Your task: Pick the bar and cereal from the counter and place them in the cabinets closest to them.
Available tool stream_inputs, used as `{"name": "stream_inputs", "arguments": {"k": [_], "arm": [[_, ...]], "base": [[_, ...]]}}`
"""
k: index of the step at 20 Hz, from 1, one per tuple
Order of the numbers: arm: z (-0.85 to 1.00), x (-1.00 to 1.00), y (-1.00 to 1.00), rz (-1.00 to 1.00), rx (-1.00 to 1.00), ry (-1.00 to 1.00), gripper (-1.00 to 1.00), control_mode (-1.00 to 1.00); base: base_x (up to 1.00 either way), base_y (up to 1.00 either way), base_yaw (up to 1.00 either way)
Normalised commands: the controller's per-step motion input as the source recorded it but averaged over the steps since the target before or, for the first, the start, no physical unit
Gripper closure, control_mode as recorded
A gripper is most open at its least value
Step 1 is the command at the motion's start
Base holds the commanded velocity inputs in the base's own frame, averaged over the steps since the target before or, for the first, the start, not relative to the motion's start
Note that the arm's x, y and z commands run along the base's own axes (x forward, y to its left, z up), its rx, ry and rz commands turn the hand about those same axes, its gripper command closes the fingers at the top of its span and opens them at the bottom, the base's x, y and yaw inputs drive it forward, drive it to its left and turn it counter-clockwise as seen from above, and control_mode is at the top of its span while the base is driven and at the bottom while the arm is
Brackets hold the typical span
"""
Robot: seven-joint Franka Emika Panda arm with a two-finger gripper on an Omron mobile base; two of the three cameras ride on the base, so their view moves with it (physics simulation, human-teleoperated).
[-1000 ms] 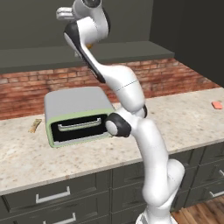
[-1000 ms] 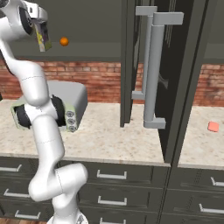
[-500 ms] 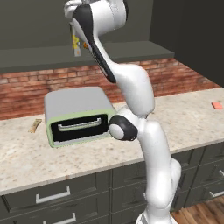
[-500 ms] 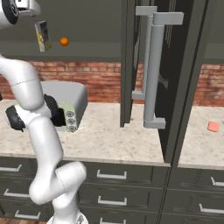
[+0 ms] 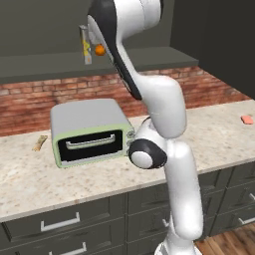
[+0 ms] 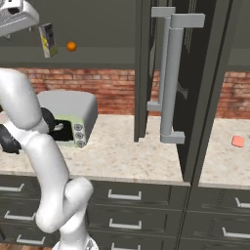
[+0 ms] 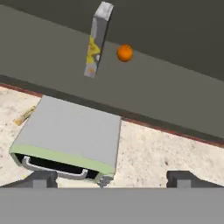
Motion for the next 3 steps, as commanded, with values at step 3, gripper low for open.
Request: {"name": "stream_inputs", "arguments": {"k": [3], "arm": [[-1.00, -1.00, -0.31, 0.00, -0.13, 0.00, -1.00, -1.00]], "base": [[0.00, 0.00, 0.00]]}}
